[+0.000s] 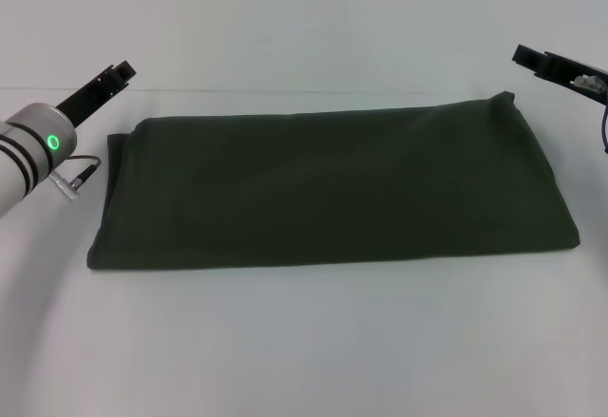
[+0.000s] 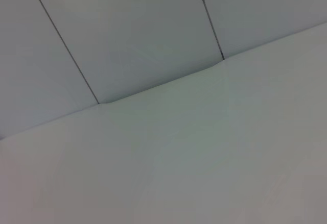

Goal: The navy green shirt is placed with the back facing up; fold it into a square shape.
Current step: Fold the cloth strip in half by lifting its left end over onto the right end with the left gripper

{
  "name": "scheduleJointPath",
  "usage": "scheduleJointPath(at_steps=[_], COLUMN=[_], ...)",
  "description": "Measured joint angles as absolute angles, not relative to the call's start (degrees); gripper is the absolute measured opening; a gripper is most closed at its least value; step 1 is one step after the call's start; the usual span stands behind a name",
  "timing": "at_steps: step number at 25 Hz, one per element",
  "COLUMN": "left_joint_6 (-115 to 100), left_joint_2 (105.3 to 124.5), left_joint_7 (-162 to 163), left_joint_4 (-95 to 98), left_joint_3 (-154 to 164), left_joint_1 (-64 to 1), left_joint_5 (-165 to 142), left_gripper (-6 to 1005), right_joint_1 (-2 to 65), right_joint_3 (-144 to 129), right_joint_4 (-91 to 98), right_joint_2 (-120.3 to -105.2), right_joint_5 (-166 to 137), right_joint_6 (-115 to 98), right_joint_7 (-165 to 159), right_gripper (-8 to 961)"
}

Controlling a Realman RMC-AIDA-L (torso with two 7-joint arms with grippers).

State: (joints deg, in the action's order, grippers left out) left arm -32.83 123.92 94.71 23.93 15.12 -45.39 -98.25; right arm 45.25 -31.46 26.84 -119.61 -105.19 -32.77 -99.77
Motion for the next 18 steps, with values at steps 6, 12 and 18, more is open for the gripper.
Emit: scheduleJointPath(at_steps=[6, 12, 18], left_joint_6=[-34.14, -43.64, -55.44], left_joint_2=[123.92, 123.32, 121.52], left_joint_7=[94.31, 94.55, 104.16], left_joint_4=[23.84, 24.44, 28.22], left_joint_3=[15.12, 15.22, 18.45], left_joint_1=[-44.10, -40.68, -34.11], left_joint_5=[-97.22, -97.49, -102.07], left_gripper=[366, 680, 769], right_joint_1=[43.99, 39.02, 33.24], right_joint_3=[-31.14, -30.94, -32.04], right_joint_4=[27.28, 28.80, 29.03], right_joint_2=[-119.61, -119.27, -117.19], right_joint_5=[-102.49, -94.93, -94.48], right_joint_6=[-33.71, -40.88, -51.13], right_joint_7=[-99.37, -97.64, -101.89], right_gripper=[626, 889, 891])
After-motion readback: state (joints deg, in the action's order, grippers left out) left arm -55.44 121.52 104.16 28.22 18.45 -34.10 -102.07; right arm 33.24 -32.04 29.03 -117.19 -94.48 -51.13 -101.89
